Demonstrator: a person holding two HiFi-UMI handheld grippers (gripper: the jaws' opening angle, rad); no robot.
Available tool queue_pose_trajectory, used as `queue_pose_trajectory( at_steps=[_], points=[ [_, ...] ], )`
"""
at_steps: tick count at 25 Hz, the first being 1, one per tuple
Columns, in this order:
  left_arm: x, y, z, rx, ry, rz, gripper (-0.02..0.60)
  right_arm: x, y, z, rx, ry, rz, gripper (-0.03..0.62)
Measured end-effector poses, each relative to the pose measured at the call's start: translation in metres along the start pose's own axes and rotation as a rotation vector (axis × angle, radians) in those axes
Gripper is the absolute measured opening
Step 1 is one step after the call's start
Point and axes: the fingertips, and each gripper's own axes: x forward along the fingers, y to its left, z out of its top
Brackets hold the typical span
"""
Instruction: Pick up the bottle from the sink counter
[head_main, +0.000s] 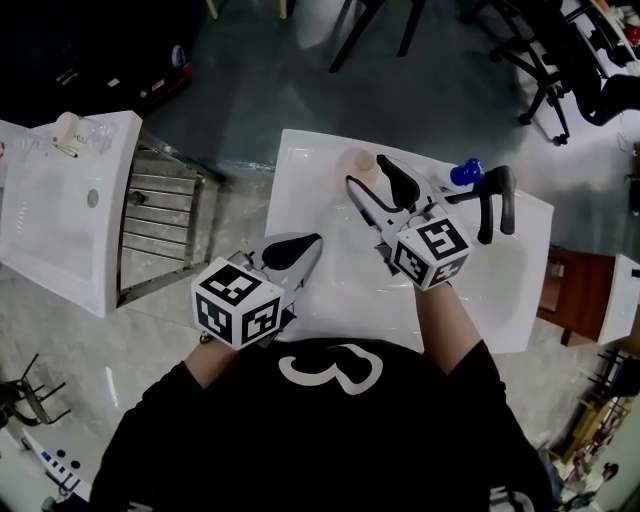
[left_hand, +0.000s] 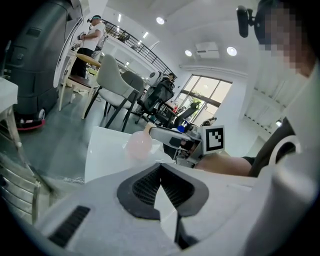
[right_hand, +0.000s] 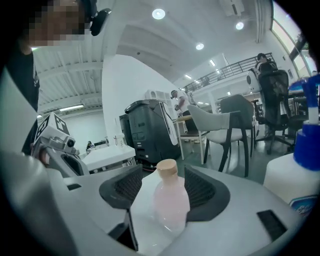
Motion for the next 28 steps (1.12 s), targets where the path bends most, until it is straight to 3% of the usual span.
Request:
queue_pose_trajectory(
  at_steps=[13, 22, 28],
  points=[
    [-0.004, 0.022, -0.001, -0.038, -0.011, 0.04, 0.015, 0.013, -0.01, -0.009, -0.065, -0.023, -0.08, 0.224],
    [-0.004, 0.032, -0.003, -0.066, -0.024, 0.058, 0.015, 0.013, -0.008, -0.007, -0.093, -0.043, -0.106, 0.141],
    [-0.006, 0.038, 0.001, -0.079, -0.055, 0.073, 0.015, 0.014, -0.008, -0.009, -0.111, -0.037, -0.102, 0.137]
  ],
)
